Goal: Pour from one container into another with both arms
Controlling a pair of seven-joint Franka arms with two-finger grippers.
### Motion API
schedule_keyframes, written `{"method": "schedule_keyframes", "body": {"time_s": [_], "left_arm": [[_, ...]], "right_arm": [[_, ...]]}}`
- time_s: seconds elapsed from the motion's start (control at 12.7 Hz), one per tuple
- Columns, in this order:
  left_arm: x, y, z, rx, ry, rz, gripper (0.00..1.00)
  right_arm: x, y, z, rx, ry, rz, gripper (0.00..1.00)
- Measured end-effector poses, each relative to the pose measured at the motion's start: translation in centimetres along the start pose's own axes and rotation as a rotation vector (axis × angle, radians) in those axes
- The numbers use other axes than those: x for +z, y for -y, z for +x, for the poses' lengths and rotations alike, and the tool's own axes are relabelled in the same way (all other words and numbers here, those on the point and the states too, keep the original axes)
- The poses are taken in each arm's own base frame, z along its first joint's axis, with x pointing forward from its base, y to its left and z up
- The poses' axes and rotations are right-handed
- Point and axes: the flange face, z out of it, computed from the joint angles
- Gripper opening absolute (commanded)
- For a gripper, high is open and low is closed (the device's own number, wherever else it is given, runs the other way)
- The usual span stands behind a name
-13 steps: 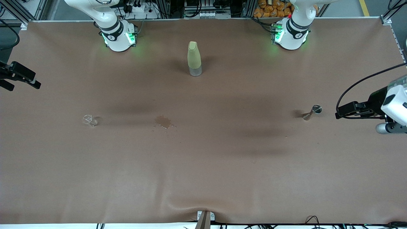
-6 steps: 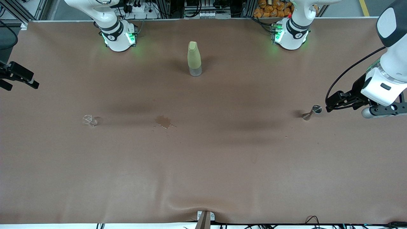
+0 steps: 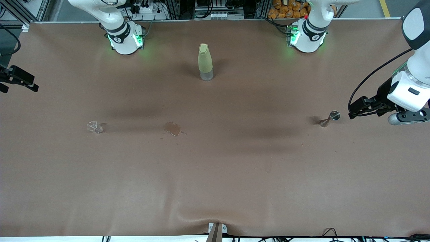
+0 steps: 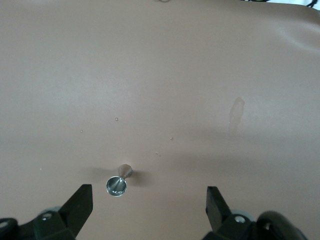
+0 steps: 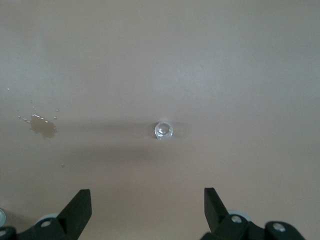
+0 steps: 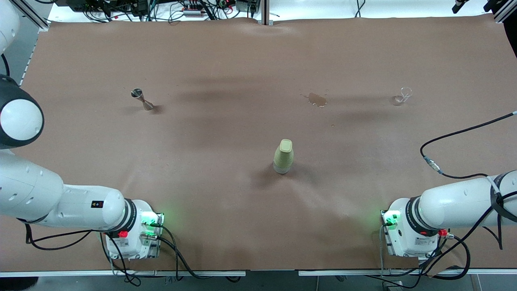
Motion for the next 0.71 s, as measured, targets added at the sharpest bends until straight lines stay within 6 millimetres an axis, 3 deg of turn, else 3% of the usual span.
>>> {"method": "schedule_keyframes", "body": {"time_s": [0.4, 0.71], "left_arm": [[-2.1, -0.3, -0.9, 0.035, -0.023, -0.003, 1.0], [-2.6, -0.4, -0.9, 0.036, -0.033, -0.004, 1.0]], "right_arm": [[0.4, 0.0, 0.1, -0.001, 0.011, 0.0, 1.0], [0.4, 0.0, 0.1, -0.001, 0.01, 0.0, 1.0]]}}
